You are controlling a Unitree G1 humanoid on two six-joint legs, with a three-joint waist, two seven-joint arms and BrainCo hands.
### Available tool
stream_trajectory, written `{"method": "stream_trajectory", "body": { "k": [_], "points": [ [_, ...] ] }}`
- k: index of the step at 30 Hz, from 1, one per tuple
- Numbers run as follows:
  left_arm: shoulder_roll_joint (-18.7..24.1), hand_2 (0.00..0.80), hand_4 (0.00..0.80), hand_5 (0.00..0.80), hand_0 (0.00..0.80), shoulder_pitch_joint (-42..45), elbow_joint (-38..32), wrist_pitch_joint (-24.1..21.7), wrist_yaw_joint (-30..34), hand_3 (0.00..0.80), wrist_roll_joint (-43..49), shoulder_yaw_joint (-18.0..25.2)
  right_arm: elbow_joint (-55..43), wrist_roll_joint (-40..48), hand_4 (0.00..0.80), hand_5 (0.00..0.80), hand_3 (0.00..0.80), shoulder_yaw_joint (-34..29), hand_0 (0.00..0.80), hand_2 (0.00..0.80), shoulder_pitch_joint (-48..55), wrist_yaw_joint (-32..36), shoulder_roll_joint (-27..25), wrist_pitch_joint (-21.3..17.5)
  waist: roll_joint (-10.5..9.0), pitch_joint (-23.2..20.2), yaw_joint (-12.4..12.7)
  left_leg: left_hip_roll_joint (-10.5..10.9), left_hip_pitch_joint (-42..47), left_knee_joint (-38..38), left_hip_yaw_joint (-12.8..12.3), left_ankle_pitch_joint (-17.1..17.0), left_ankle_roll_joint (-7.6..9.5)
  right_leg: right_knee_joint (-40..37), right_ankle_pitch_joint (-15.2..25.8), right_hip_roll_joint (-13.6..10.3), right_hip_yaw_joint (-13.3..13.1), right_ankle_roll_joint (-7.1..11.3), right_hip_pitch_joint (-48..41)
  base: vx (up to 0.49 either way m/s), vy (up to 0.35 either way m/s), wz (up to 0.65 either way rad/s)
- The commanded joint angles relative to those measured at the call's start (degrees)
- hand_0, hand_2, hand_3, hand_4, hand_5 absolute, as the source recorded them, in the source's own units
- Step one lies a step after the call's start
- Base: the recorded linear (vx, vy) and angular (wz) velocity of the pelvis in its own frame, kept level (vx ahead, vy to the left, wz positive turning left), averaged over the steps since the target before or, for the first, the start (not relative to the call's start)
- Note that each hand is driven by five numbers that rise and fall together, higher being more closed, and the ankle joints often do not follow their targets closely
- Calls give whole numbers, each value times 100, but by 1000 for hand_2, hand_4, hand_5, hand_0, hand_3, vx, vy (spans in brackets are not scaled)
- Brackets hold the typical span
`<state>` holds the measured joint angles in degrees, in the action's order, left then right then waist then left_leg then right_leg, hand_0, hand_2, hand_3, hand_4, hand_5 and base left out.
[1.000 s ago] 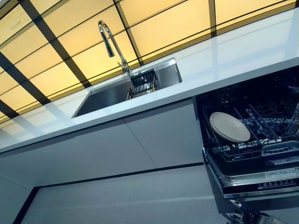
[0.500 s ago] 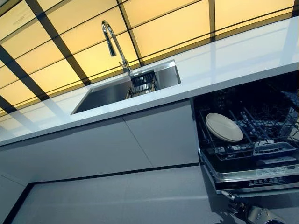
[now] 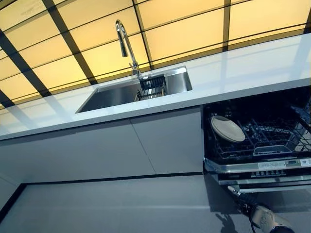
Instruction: Take plates into dishwasher
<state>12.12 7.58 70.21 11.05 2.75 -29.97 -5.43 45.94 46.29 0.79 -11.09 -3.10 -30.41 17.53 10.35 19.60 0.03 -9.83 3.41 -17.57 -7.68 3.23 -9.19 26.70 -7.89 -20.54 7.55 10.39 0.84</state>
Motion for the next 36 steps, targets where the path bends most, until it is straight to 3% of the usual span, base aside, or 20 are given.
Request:
{"method": "stream_trajectory", "body": {
  "k": [1,8,15,22,29,36],
  "points": [
    [388,0,0,0,0,3,113,6,-32,0,267,-79,-749,7,0,0,0,-298,0,0,-1594,128,-493,-1166,-243,-413,208,-150,-684,-691,178,-886,-114,-539,448,65,187,-299,-756,77,-66,-8],
    [492,0,0,0,0,74,87,8,-8,0,394,-53,-739,314,0,0,0,-411,0,0,-1530,161,-515,-1470,-301,-441,293,-203,-713,-754,218,-938,-146,-639,502,98,226,-266,-943,45,-38,5],
    [593,0,0,0,0,133,75,6,19,0,438,24,-726,180,0,0,0,-371,0,0,-1546,102,-419,-1424,-364,-540,370,-200,-633,-464,202,-934,-142,-917,614,119,275,-180,-1061,2,-11,0],
    [656,0,0,0,0,29,21,-76,-14,0,321,3,-428,147,0,0,0,-322,0,0,-1528,137,-299,-1318,-544,-692,439,-164,-534,188,176,-881,-41,-1458,803,187,371,-76,-1104,-78,-77,0],
    [644,0,0,0,0,-295,189,-365,-50,0,14,7,301,-467,0,0,0,-126,0,0,-1345,359,-69,-1000,-760,-1009,444,-194,-479,1218,118,-1154,-11,-2214,962,438,419,-29,-1049,-134,-73,1],
    [601,0,0,0,0,-688,288,-414,-160,0,-144,-54,937,-764,0,0,0,44,0,0,-1132,851,-13,-1059,-947,-1357,453,-234,-342,2009,62,-1298,24,-2730,1039,647,547,-22,-1045,-93,-71,0]
  ]
}}
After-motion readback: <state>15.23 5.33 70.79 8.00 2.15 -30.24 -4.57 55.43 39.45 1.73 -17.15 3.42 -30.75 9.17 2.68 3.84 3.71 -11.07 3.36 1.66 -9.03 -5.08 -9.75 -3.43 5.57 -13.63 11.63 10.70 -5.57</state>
